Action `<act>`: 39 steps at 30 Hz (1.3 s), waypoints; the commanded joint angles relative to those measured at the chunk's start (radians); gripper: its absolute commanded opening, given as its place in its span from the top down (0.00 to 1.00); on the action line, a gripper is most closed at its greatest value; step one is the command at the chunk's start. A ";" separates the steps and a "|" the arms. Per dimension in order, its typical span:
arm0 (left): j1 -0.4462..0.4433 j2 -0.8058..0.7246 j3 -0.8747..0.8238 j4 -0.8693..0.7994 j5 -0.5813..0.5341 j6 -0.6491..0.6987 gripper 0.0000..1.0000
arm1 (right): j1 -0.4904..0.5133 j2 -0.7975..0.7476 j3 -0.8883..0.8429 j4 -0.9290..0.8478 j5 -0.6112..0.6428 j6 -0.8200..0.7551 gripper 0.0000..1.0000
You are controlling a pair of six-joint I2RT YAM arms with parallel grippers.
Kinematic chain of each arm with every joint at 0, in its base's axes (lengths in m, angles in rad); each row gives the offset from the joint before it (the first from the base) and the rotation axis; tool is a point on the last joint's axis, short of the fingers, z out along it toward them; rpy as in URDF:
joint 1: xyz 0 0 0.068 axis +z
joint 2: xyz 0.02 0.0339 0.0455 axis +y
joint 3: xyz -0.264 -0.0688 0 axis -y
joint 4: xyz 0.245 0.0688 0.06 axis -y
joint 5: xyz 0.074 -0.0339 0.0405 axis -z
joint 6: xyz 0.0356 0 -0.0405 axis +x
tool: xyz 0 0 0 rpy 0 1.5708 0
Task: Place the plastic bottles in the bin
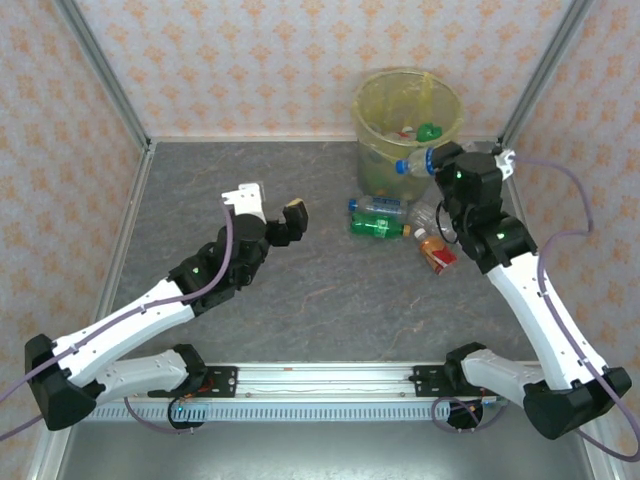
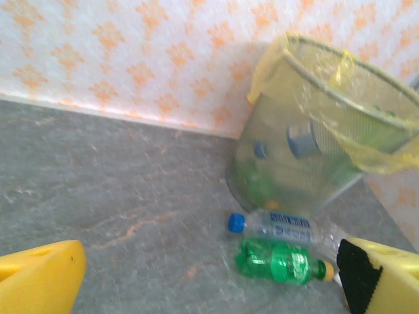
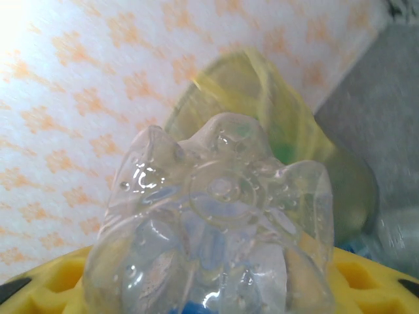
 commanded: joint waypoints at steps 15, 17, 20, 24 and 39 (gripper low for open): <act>0.038 -0.114 0.098 -0.172 -0.120 0.013 0.01 | -0.061 0.537 0.568 0.072 0.004 -0.360 0.49; 0.039 -0.135 0.091 -0.184 -0.128 0.000 0.01 | -0.067 0.608 0.627 0.062 -0.016 -0.370 0.49; 0.040 -0.160 0.083 -0.206 -0.143 -0.019 0.01 | -0.067 0.711 0.728 0.037 -0.035 -0.393 0.49; 0.040 -0.188 0.080 -0.230 -0.159 -0.039 0.01 | -0.067 0.847 0.887 -0.041 -0.048 -0.403 0.48; 0.040 -0.232 0.061 -0.255 -0.201 -0.066 0.01 | -0.065 1.054 1.097 -0.109 -0.113 -0.436 0.22</act>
